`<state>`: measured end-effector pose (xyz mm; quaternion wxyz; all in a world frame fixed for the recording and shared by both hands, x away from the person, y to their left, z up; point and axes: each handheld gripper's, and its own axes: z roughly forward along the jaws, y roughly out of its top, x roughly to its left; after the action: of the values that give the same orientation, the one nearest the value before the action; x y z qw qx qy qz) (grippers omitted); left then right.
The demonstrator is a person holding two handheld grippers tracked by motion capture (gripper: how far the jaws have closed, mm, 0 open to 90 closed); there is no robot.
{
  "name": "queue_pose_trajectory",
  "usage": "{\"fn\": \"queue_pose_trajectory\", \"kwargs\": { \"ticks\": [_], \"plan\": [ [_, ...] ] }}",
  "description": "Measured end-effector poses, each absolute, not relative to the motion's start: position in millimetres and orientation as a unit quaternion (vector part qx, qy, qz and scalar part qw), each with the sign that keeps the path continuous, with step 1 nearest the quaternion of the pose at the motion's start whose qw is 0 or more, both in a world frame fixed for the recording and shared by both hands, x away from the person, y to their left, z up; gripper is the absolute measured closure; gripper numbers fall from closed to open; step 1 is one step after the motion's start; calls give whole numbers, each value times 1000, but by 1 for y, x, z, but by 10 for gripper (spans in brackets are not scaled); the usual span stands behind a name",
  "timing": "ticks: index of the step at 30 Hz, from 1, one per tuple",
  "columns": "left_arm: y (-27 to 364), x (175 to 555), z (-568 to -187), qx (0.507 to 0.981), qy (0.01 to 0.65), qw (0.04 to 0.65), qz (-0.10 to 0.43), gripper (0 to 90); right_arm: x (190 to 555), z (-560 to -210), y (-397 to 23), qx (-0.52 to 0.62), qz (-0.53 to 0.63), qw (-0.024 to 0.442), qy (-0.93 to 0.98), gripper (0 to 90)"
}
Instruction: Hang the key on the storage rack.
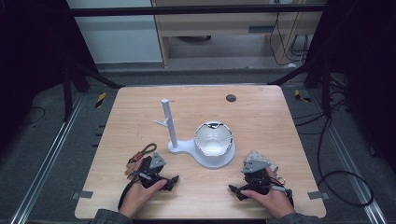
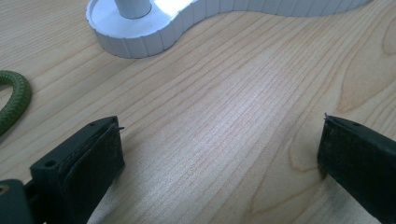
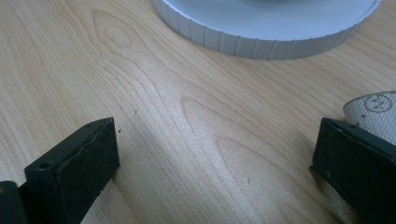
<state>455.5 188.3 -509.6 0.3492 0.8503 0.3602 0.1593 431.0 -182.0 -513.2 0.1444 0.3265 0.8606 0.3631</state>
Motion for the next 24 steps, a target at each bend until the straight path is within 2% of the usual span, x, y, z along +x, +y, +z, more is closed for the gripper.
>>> {"fn": "queue_pose_trajectory", "kwargs": {
  "ticks": [5, 10, 18, 24],
  "plan": [
    [190, 455, -508, 851, 355, 351, 160, 41, 431, -513, -182, 327, 363, 144, 860, 4],
    [203, 454, -498, 840, 361, 366, 174, 46, 431, -513, -182, 327, 363, 144, 860, 4],
    [226, 460, -475, 842, 379, 336, 189, 52, 431, -513, -182, 326, 363, 145, 861, 4],
    [257, 479, -463, 845, 409, 298, 171, 55, 431, -513, -182, 326, 364, 143, 861, 3]
  ]
}}
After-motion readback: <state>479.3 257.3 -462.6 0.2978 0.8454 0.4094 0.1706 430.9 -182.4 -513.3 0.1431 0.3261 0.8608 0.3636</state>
